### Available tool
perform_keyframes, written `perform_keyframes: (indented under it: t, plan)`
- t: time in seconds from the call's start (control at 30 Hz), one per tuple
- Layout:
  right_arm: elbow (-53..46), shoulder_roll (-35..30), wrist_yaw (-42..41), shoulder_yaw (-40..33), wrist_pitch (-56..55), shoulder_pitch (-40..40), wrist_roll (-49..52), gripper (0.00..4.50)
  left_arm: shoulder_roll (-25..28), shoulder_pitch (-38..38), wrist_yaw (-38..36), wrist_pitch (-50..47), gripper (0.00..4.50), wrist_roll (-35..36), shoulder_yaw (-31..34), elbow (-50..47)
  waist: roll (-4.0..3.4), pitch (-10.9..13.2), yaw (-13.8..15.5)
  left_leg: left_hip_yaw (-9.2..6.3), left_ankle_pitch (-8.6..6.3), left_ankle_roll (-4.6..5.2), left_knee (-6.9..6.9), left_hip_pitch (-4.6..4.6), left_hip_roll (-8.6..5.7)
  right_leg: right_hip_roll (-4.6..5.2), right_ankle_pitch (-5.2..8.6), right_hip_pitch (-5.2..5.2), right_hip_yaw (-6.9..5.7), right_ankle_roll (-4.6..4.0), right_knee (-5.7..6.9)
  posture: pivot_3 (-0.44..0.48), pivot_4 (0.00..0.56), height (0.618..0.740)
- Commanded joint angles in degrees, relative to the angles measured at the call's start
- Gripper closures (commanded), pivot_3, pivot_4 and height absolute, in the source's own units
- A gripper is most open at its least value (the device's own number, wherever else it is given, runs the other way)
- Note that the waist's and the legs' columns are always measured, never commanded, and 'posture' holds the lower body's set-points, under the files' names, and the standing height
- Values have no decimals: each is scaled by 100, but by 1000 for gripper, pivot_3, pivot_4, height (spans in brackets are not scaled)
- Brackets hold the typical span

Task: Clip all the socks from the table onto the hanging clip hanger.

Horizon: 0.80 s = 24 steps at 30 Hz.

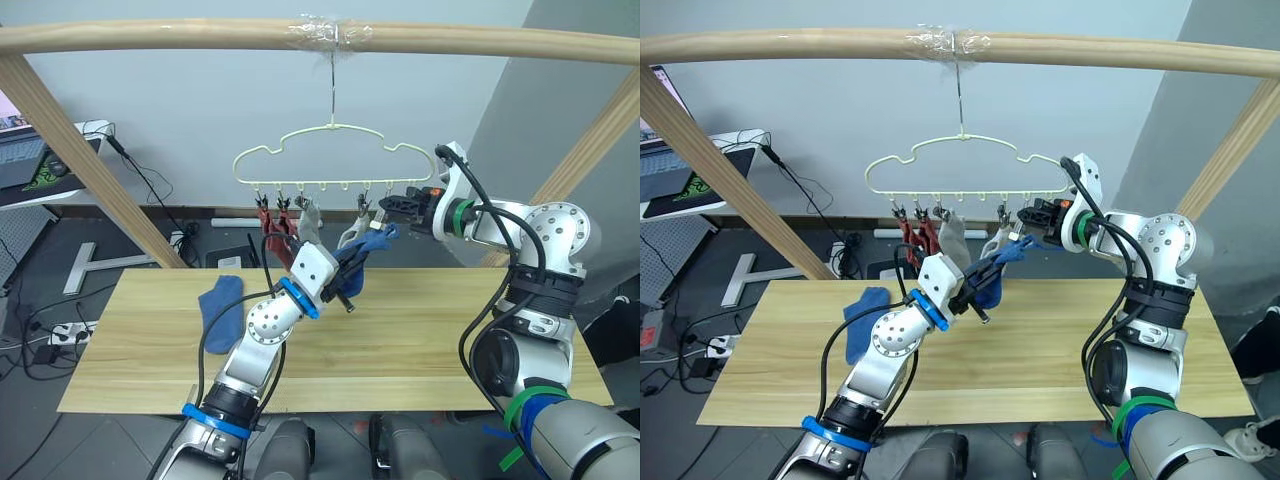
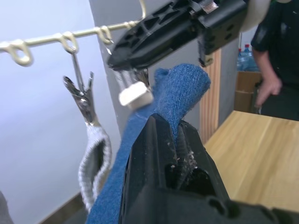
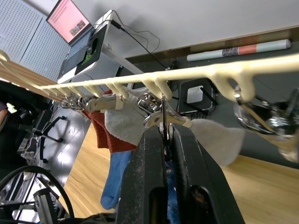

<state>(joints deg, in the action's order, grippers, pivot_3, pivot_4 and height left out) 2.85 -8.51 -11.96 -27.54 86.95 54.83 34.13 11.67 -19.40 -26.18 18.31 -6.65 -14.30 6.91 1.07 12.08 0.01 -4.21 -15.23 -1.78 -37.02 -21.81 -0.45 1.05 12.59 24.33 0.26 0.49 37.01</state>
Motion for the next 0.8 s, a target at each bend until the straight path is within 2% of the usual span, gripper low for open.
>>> perform_keyframes:
  t: [0.03, 0.23, 0.57, 0.8]
  plan:
    - [-115, -33, 74, -120, 60, 81, 53, 4500, 51, -75, 119, 305, 4442, -83, 42, -101, 0, 0, -5, 0, 0, 0, 0, 0, 0, 0, 0, 0, 0, 0, 0, 24, 185, 740]
    - [160, -154, 147, -286, -1, 234, 61, 4500, 280, 70, 176, 711, 4442, -306, -14, -195, 0, 0, -6, 1, 0, 0, -2, 1, -1, -2, 0, 0, 1, 0, 2, 19, 188, 740]
    - [233, -204, 141, -320, 132, 274, 132, 4500, 291, -25, 402, 907, 4442, -461, 3, -97, 0, 0, -6, 1, 0, 0, -1, 0, -2, -2, 0, 0, 1, 0, 1, 18, 193, 740]
    - [221, -18, 185, -548, 386, 362, 182, 4500, 257, -94, 558, 929, 4442, -610, -1, -17, 0, 0, -6, 0, 0, 0, -1, 0, -2, -3, 0, 0, 0, 0, 1, 26, 195, 740]
